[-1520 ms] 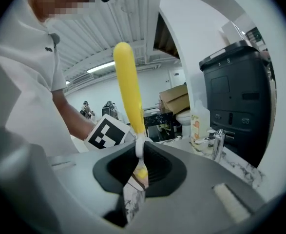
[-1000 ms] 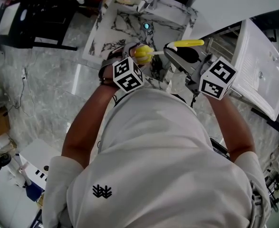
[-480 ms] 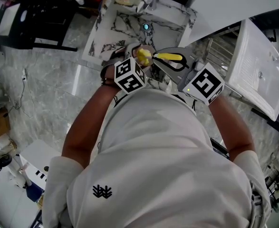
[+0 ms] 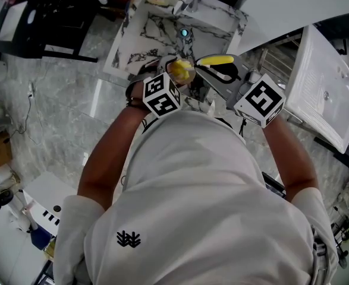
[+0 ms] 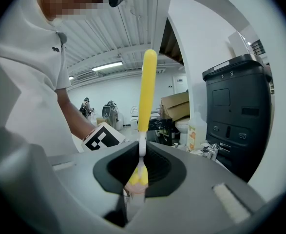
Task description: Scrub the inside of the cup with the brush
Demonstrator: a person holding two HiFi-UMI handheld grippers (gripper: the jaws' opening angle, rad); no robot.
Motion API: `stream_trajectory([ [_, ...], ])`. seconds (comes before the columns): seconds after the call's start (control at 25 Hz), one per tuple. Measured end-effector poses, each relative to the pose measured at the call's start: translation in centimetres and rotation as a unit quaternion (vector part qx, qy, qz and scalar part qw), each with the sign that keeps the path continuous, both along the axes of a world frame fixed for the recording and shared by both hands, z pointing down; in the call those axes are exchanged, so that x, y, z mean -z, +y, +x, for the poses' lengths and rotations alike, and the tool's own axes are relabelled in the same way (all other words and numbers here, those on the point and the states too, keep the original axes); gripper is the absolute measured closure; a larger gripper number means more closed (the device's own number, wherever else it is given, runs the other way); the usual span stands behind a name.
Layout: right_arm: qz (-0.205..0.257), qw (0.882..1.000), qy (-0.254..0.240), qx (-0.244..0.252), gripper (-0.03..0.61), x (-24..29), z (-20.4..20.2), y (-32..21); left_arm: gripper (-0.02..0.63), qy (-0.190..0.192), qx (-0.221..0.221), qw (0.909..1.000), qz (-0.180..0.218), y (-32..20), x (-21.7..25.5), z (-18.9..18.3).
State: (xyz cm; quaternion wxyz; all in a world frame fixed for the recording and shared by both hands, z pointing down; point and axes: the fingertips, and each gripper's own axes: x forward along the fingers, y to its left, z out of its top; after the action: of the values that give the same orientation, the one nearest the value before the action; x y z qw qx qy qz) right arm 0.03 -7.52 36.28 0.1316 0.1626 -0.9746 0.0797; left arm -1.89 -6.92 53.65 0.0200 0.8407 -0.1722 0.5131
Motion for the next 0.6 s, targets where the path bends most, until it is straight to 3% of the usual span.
stream_trajectory([
  [0.36, -0.003, 1.0, -0.03, -0.009, 0.536, 3.3, 2.4, 0.4, 0.238, 0.004, 0.015, 0.9999, -0.004, -0.3, -0.3, -0.4],
  [0.6, 0.023, 0.999, 0.001, 0.022, 0.537, 2.0, 1.0, 1.5, 0.238, 0.014, 0.011, 0.9998, -0.002, -0.6, 0.3, 0.2],
])
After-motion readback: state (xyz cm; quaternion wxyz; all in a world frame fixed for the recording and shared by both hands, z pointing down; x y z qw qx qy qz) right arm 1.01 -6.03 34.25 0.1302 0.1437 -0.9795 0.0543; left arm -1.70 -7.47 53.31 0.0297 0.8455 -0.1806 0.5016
